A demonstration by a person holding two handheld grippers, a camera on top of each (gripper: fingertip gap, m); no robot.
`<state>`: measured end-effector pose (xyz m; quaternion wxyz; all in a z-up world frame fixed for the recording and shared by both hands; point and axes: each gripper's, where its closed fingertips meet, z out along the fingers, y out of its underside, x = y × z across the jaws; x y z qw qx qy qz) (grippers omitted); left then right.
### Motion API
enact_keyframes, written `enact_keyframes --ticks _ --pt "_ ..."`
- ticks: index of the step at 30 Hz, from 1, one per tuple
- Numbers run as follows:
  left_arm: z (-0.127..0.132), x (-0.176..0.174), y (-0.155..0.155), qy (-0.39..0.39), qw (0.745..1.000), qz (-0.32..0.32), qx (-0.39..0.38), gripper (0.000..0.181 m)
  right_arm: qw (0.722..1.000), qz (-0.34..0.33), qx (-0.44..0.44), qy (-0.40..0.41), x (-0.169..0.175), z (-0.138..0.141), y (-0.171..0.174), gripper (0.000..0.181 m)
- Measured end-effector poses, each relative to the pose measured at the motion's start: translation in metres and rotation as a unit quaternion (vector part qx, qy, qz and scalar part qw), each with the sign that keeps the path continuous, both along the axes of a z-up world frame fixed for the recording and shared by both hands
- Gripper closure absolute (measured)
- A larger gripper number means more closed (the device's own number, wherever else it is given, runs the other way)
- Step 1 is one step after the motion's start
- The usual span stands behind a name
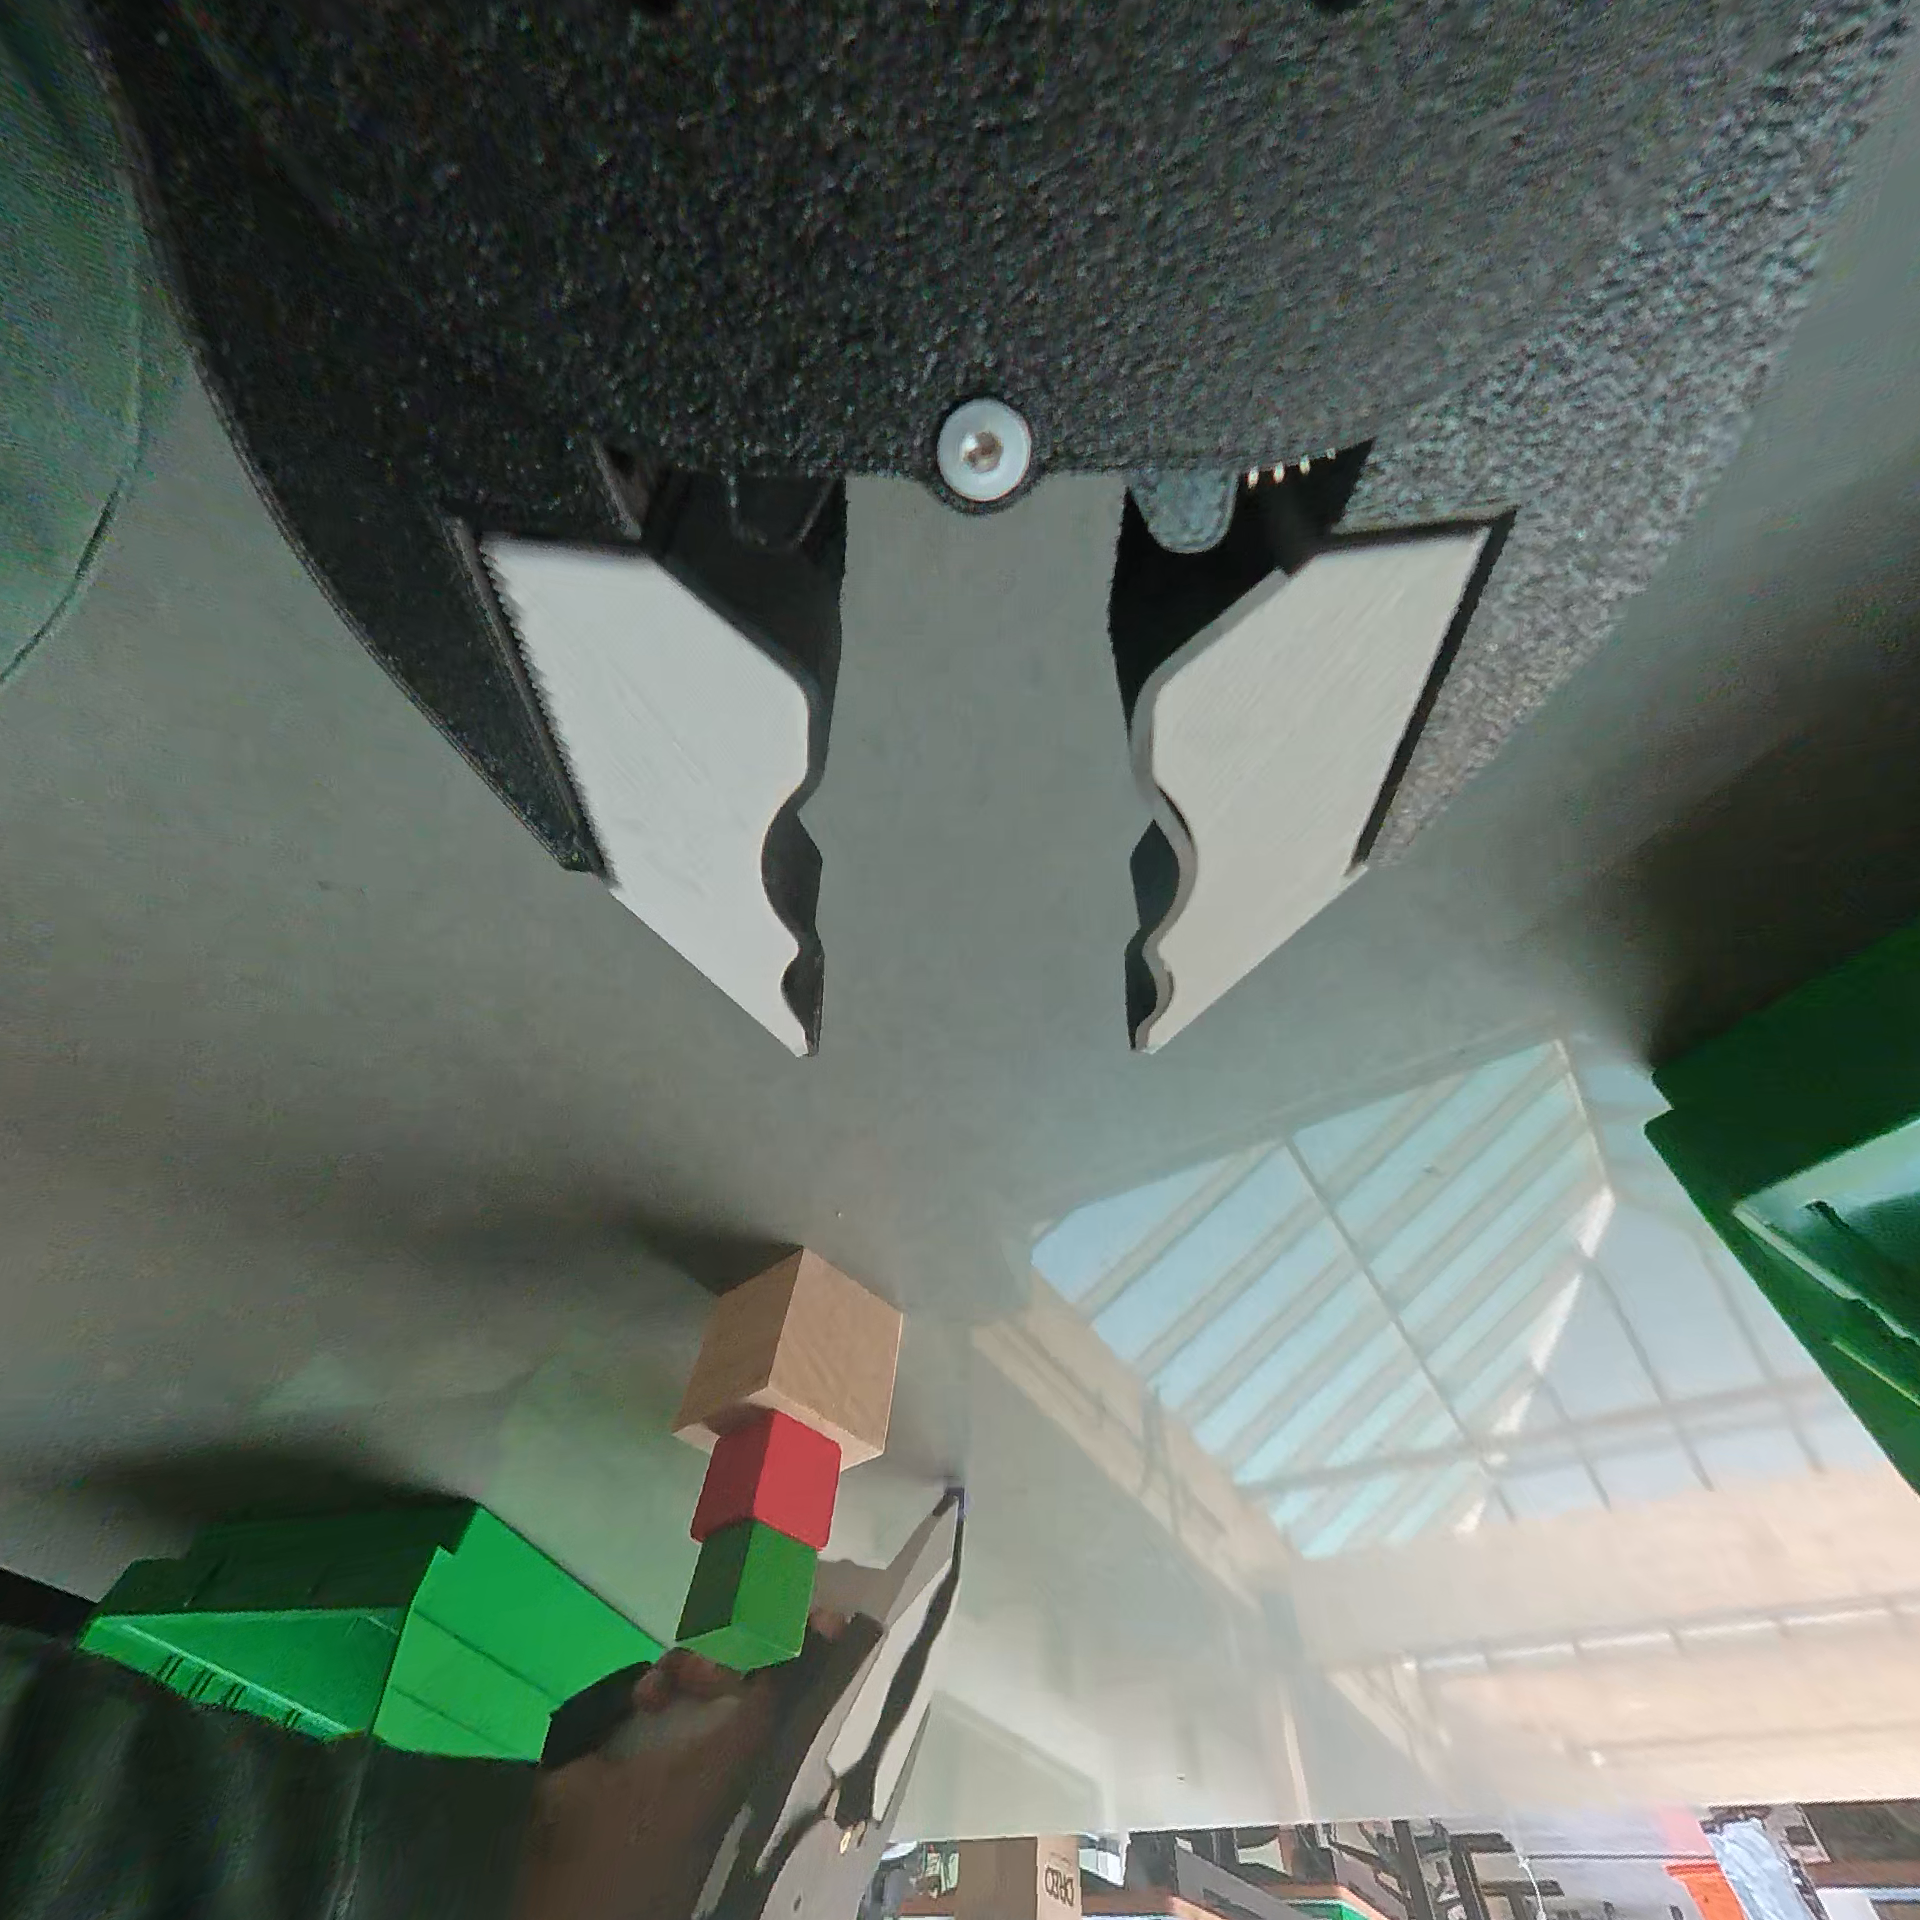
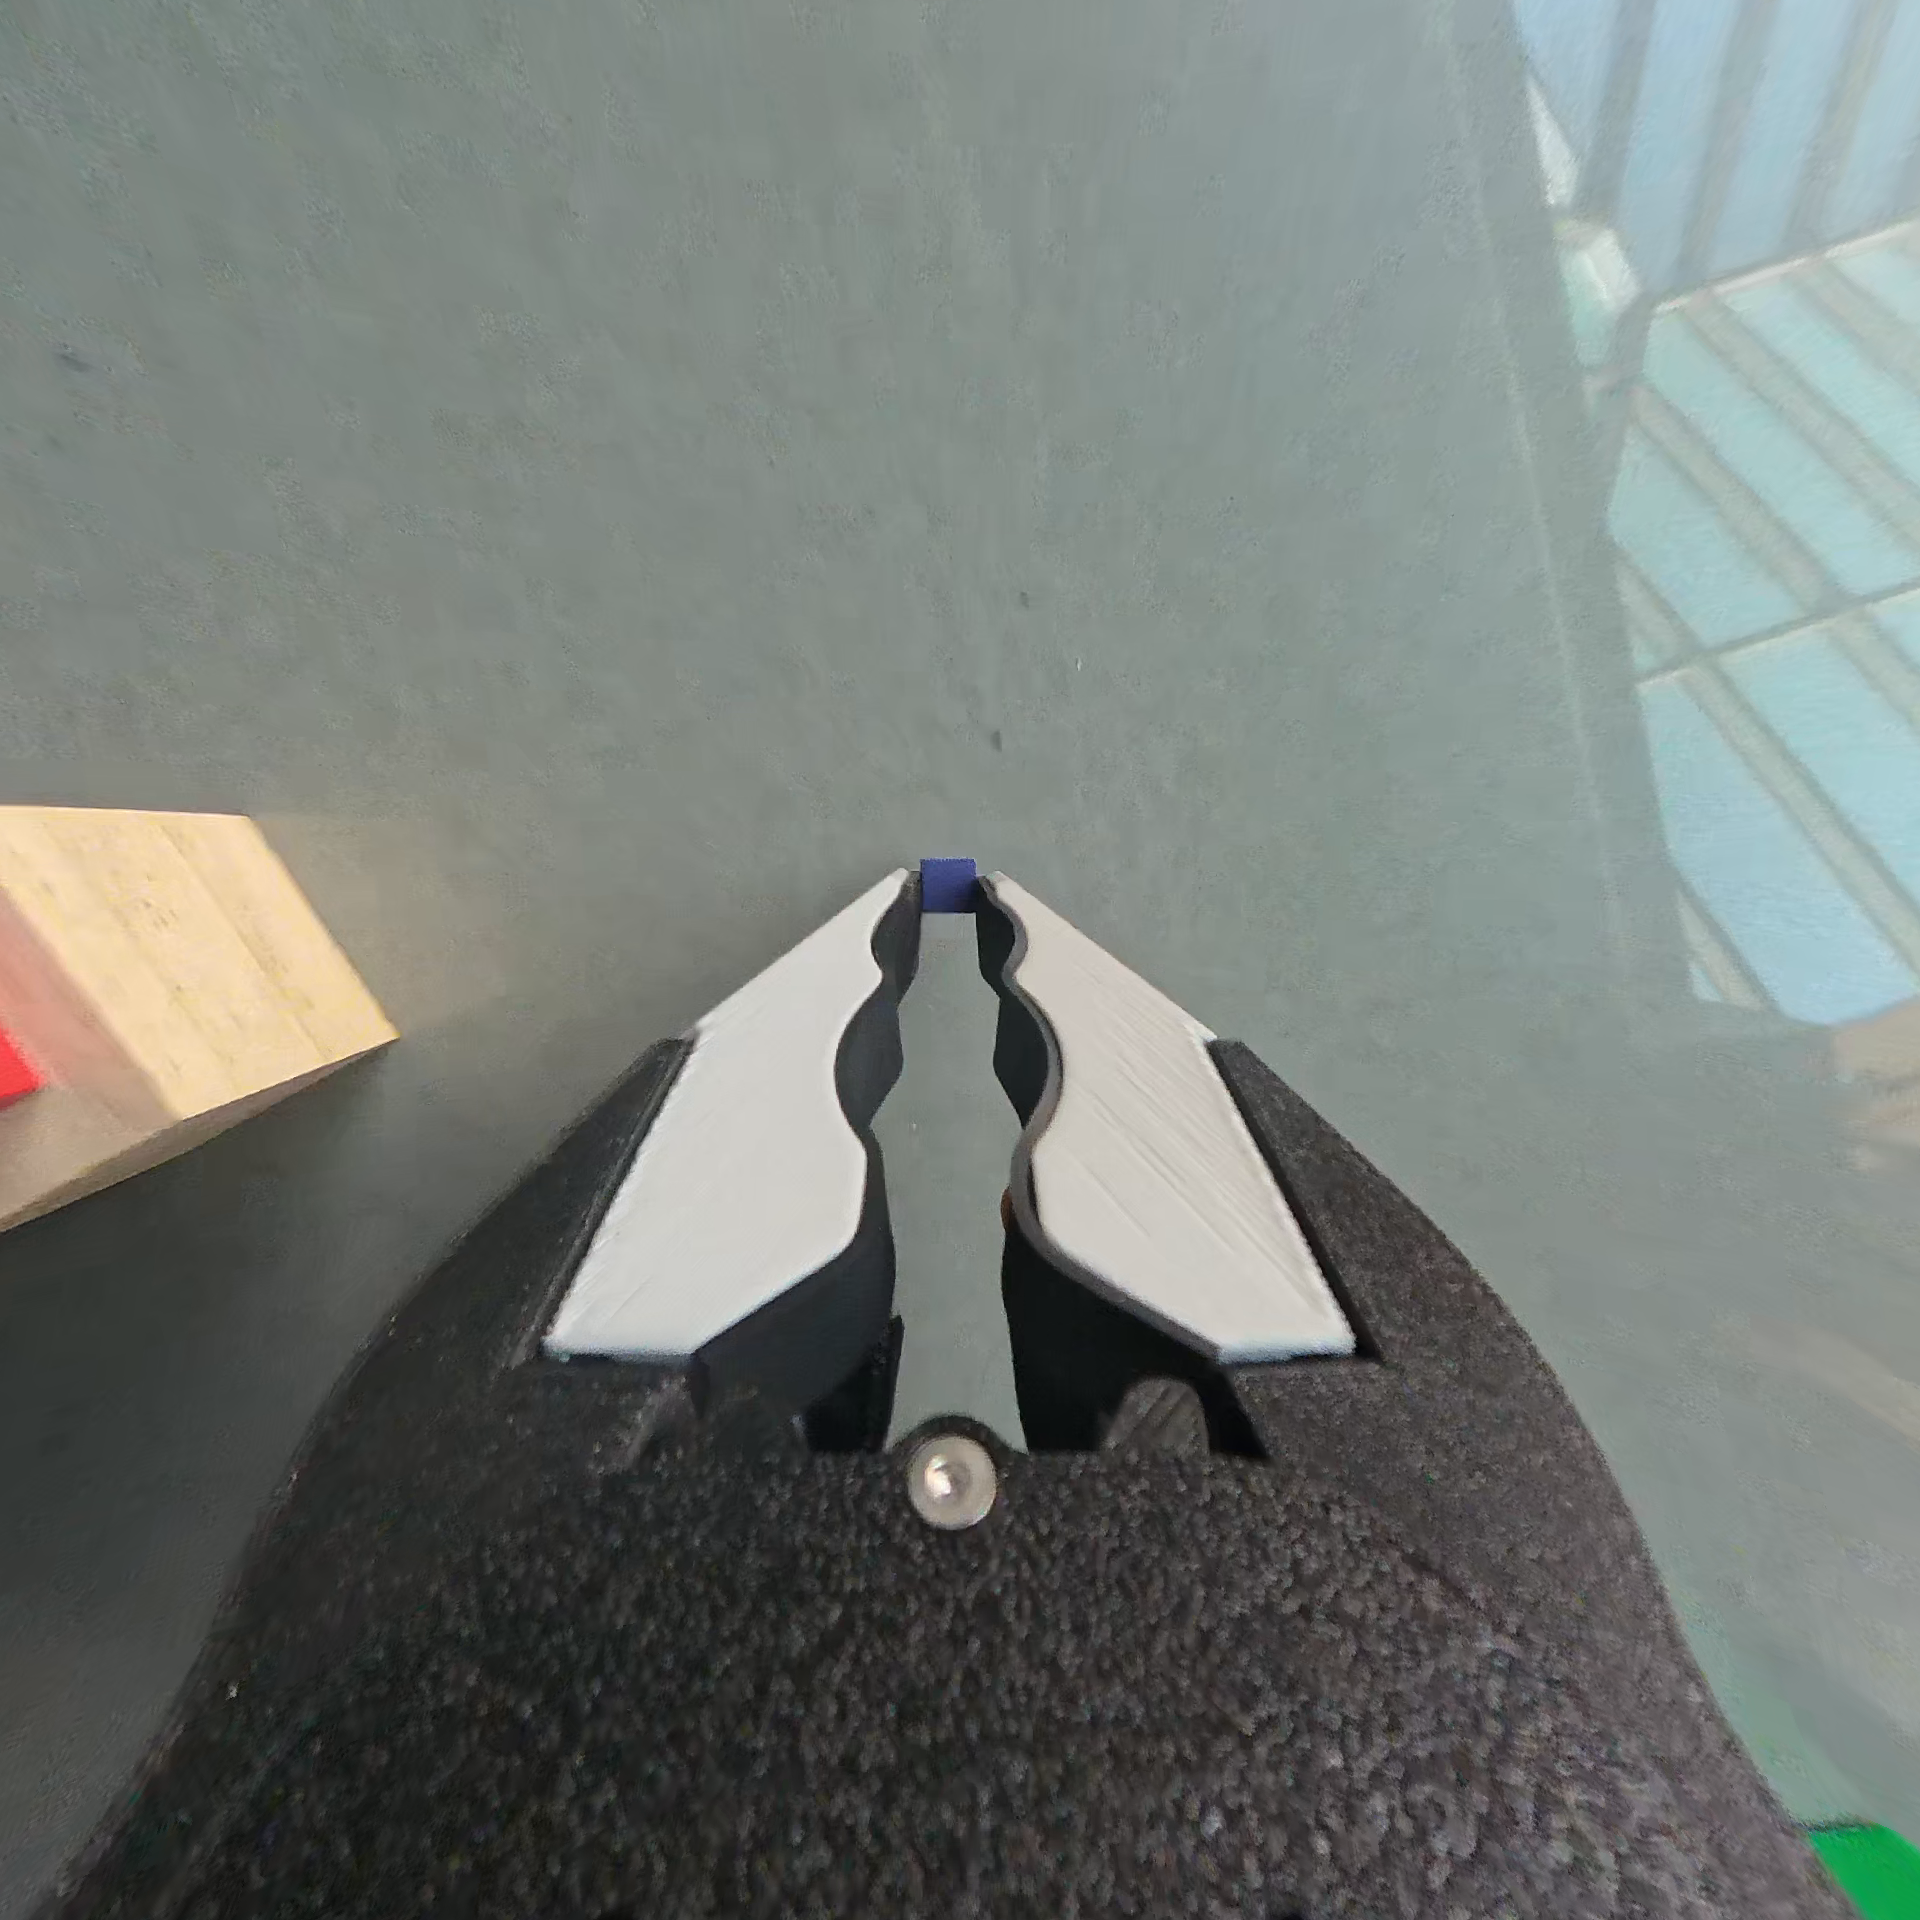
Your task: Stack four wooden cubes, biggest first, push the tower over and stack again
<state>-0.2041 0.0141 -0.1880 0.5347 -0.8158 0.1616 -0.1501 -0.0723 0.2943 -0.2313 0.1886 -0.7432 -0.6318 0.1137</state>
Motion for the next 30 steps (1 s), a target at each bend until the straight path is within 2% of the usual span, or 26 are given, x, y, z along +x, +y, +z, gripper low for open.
enact_keyframes --ticks 4,8,12,15,18,24,30 --pt "0.001 -0.001 -0.002 0.002 1.000 0.001 0.002 0.123 0.997 0.066 0.021 0.028 -0.015 0.056 -0.018 0.171" --pt "0.004 0.001 -0.003 0.001 1.000 -0.002 0.007 0.123 0.986 0.156 0.030 0.042 -0.028 0.123 -0.061 0.171" --pt "0.008 0.008 -0.004 0.001 1.000 -0.011 0.014 0.123 0.976 0.215 0.033 0.025 -0.031 0.154 -0.104 0.171" --pt "0.010 0.013 -0.005 0.001 1.000 -0.018 0.019 0.123 0.971 0.235 0.037 0.010 -0.030 0.152 -0.126 0.171" --pt "0.012 0.016 -0.007 0.002 0.999 -0.023 0.022 0.123 0.971 0.238 0.026 0.007 -0.028 0.137 -0.138 0.171" --pt "0.012 0.015 -0.010 0.007 0.999 -0.024 0.022 0.123 0.970 0.241 0.014 -0.016 -0.019 0.105 -0.145 0.171" --pt "0.012 0.012 -0.008 0.006 1.000 -0.021 0.021 0.123 0.970 0.242 0.009 -0.024 -0.015 0.094 -0.145 0.171"
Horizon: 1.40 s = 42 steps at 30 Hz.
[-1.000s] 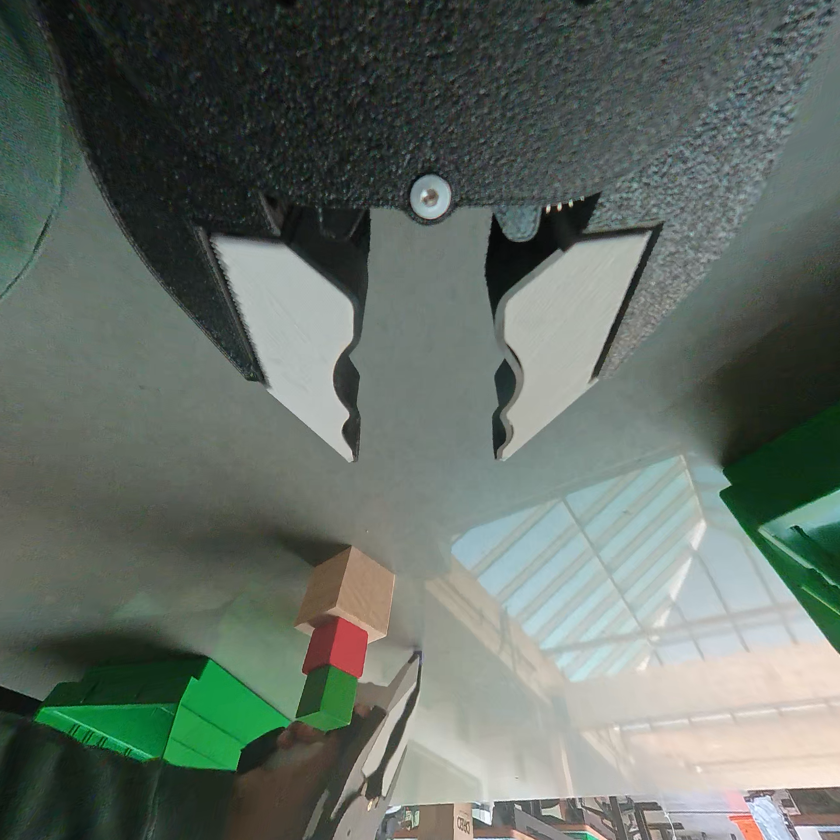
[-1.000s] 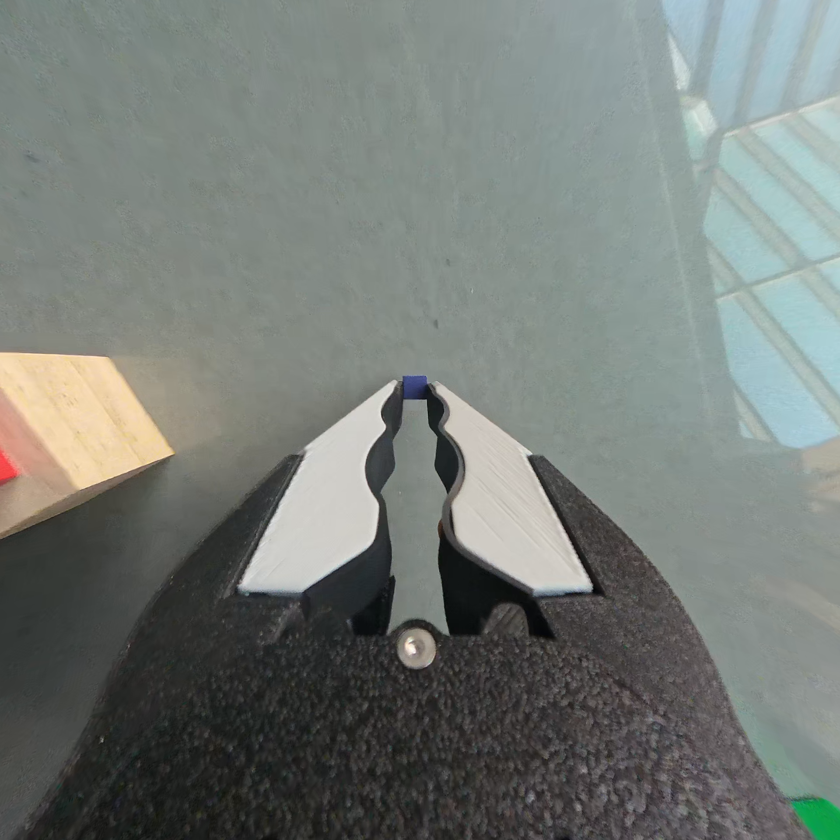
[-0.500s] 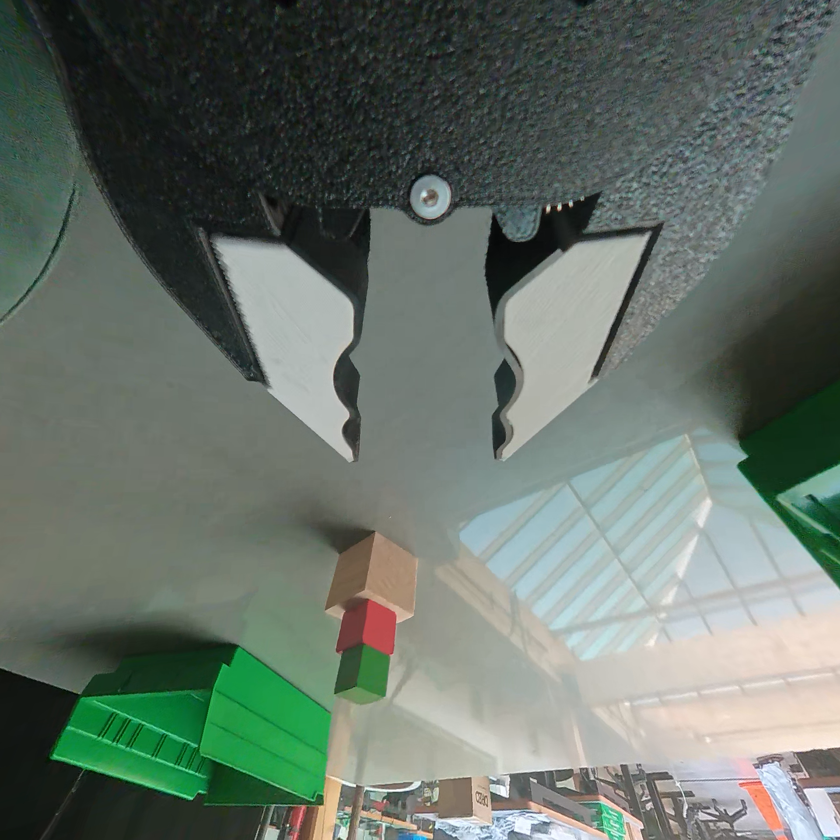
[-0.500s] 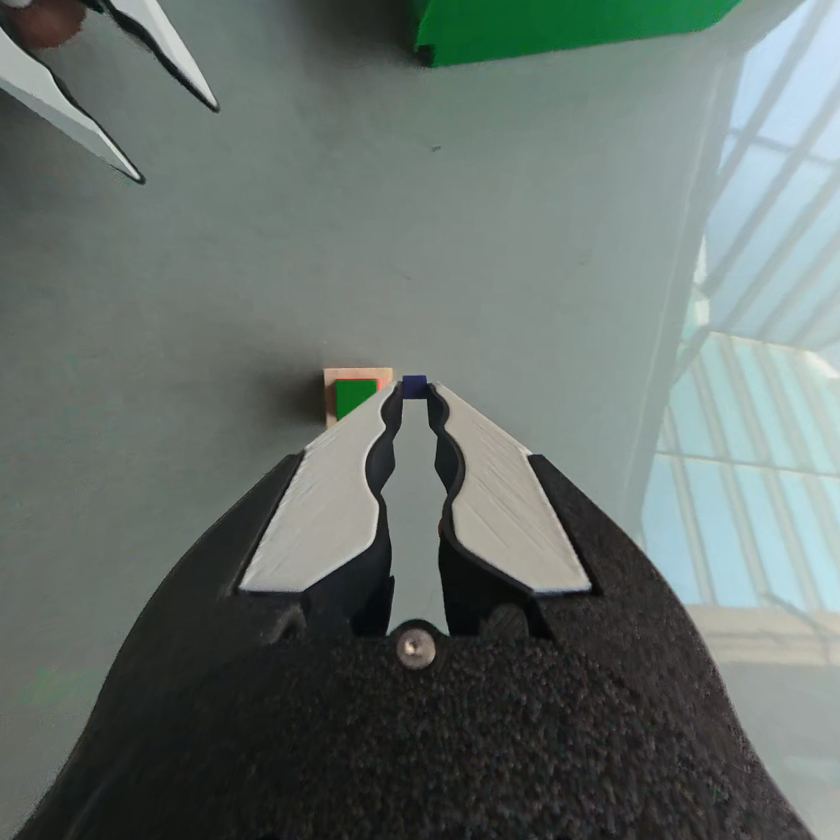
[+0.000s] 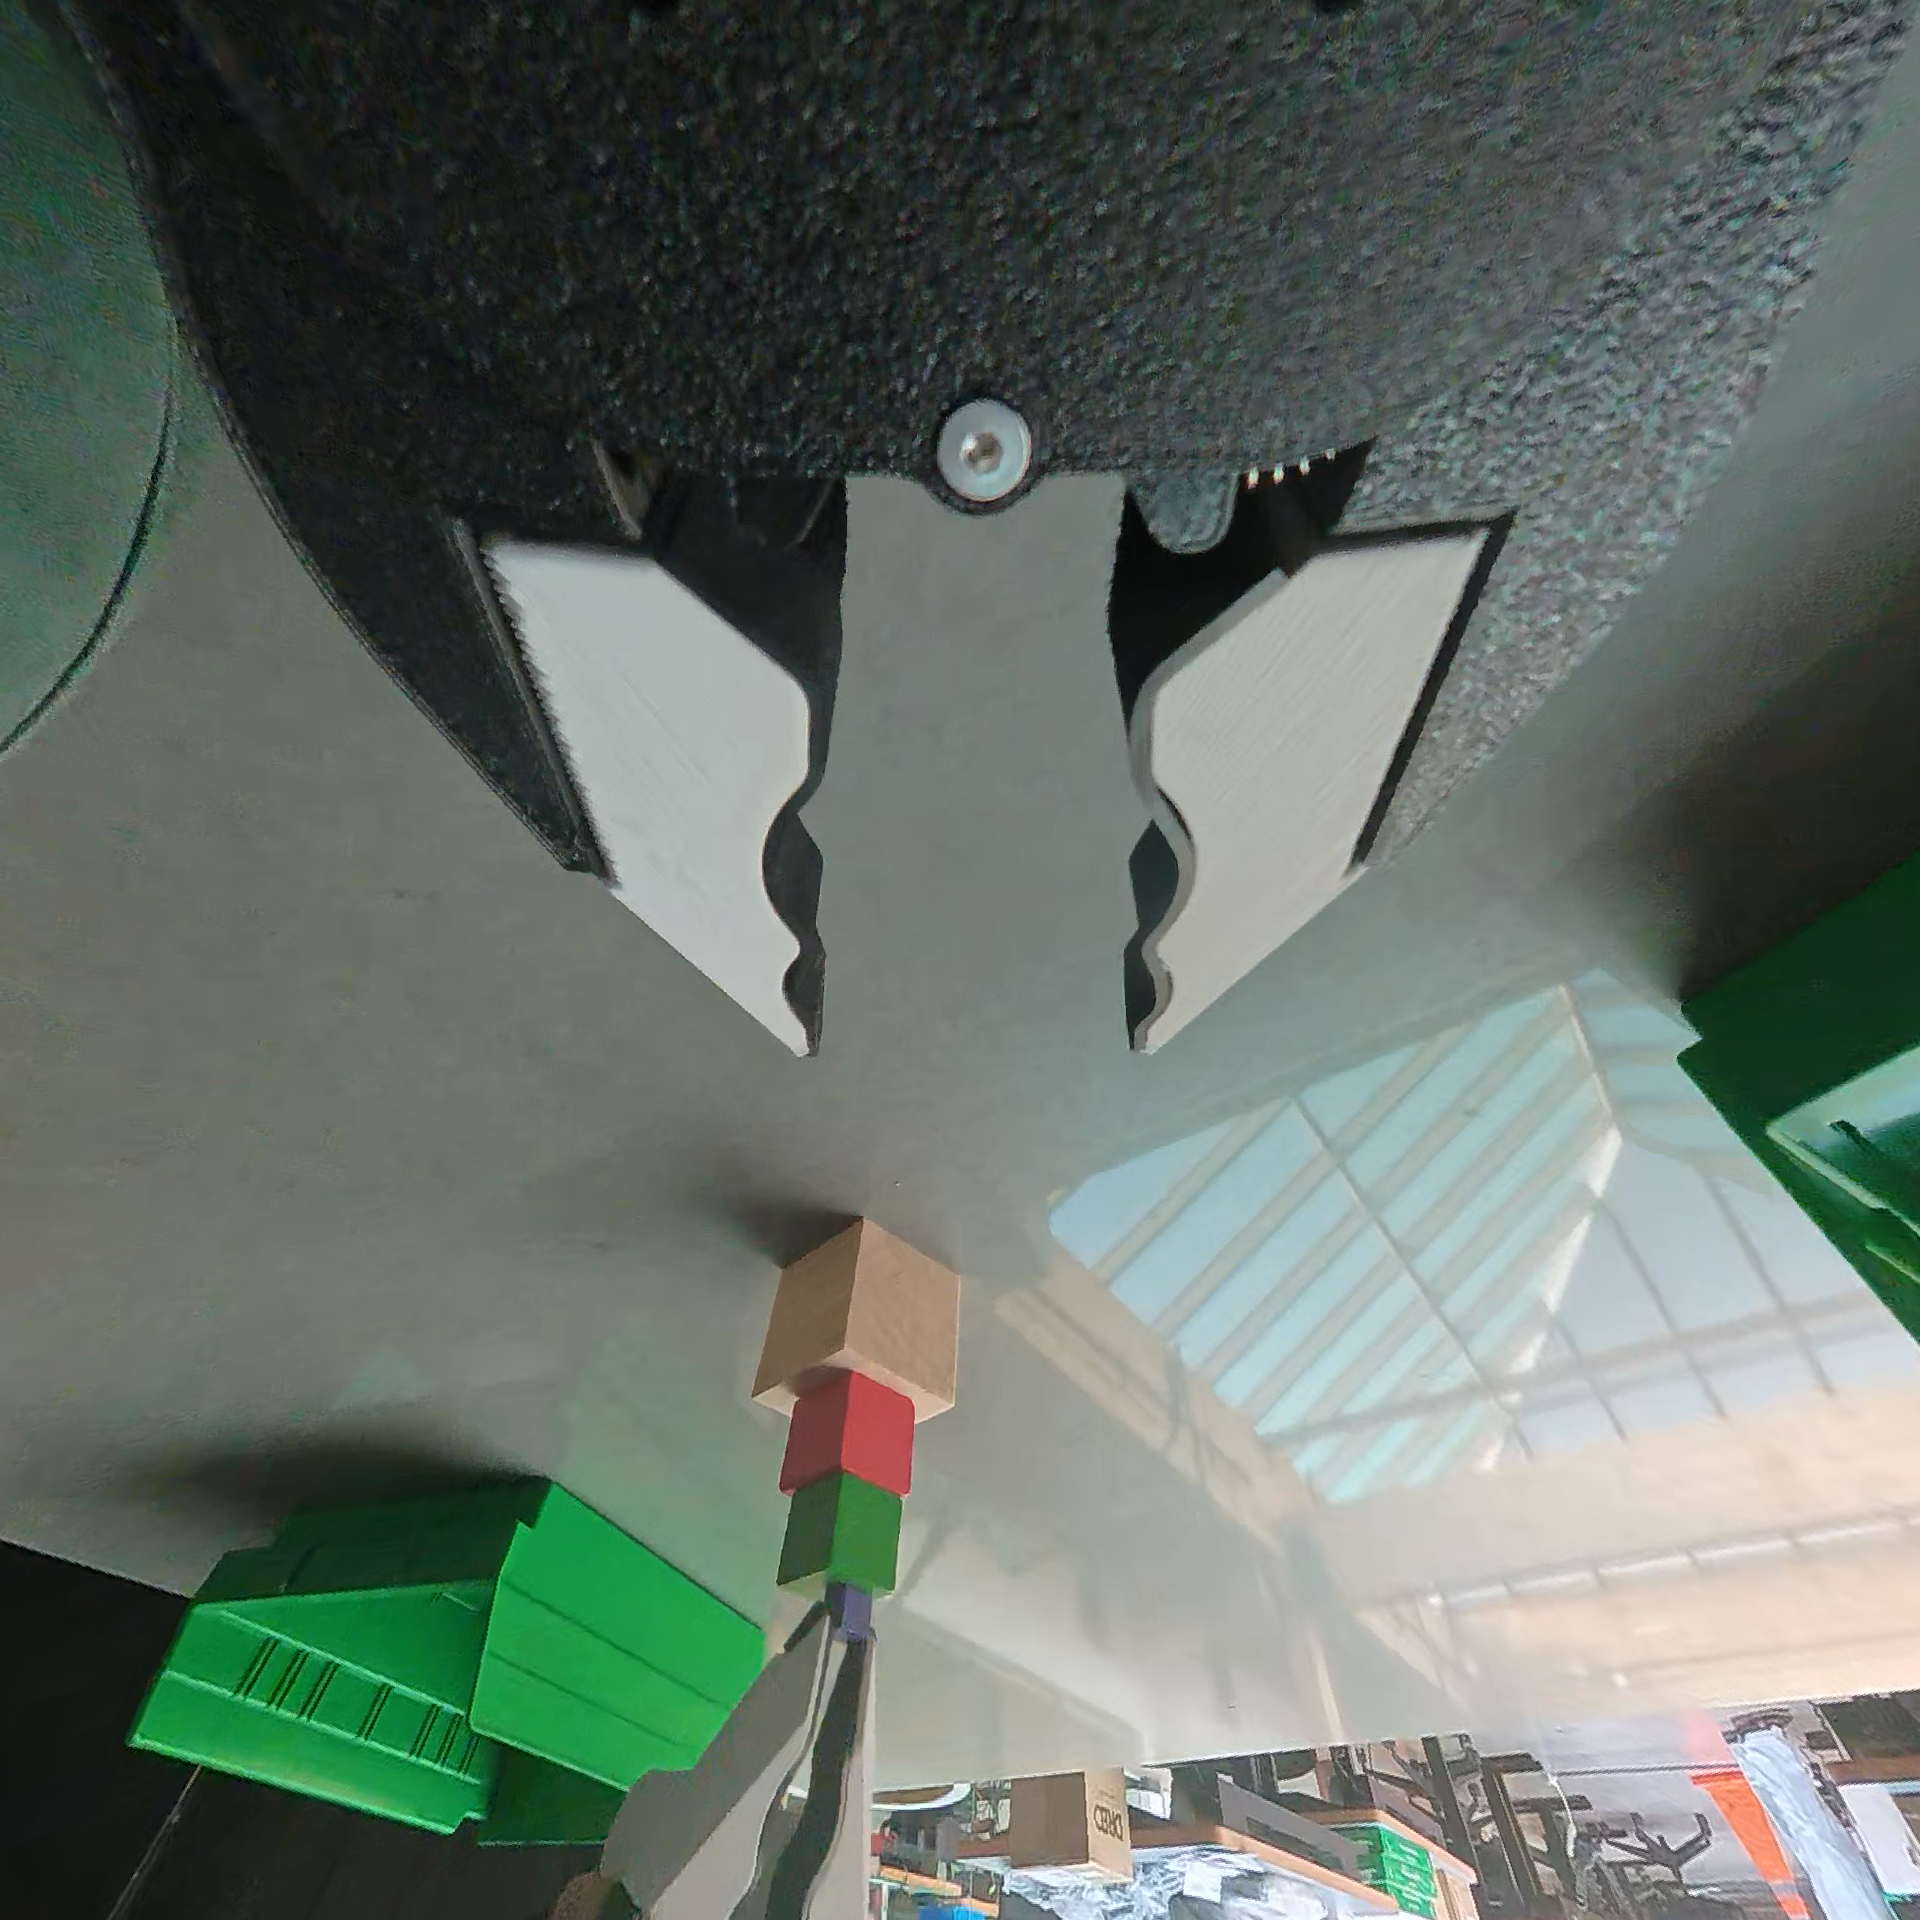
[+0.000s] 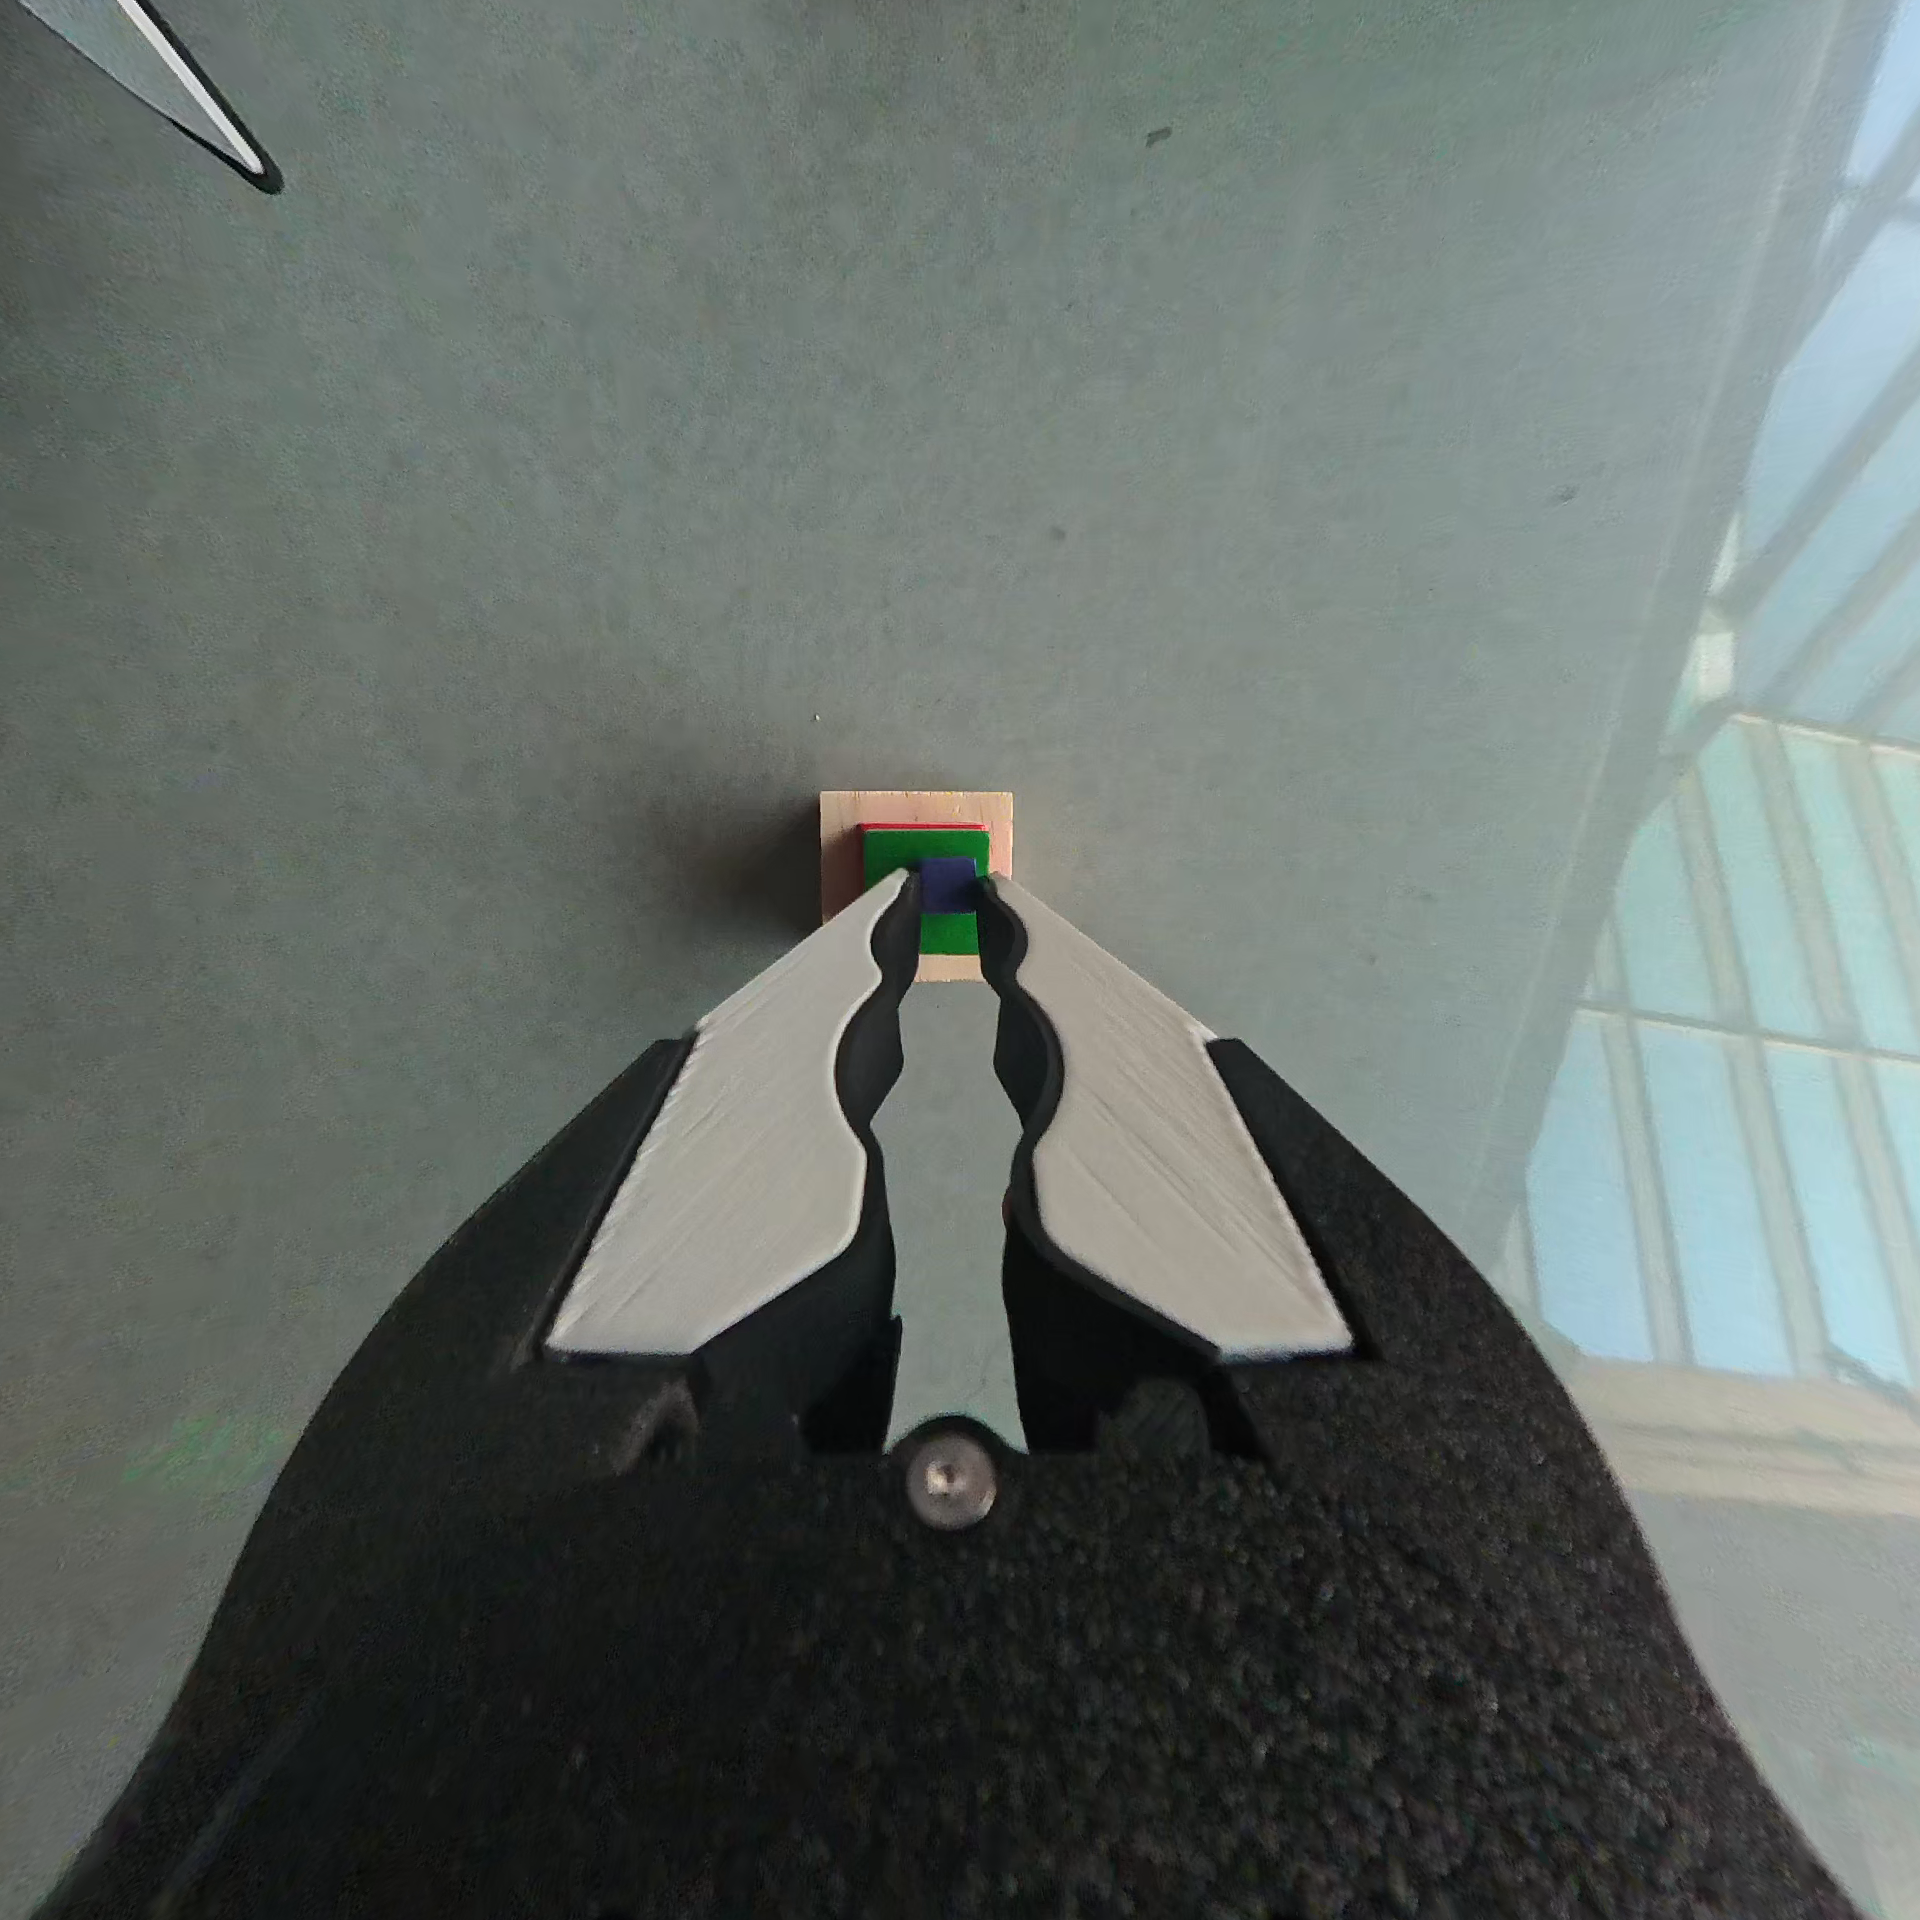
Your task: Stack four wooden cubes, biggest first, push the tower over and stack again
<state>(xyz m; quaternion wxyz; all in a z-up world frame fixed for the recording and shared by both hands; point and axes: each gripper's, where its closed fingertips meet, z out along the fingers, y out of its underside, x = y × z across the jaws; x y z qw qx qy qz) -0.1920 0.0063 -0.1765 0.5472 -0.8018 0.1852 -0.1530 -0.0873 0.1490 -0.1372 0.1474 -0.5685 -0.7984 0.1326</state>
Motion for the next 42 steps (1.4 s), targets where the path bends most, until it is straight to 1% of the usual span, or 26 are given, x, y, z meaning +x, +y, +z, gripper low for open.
enact_keyframes --ticks 26,42 --pt "-0.0039 0.0031 0.0029 0.000 1.000 -0.005 -0.005 0.123 1.000 -0.007 0.001 -0.002 0.0042 -0.0044 -0.0021 0.170" --pt "-0.0045 0.0032 0.0028 0.000 1.000 -0.005 -0.005 0.123 1.000 -0.014 0.000 0.011 0.0031 0.0016 0.0002 0.166"
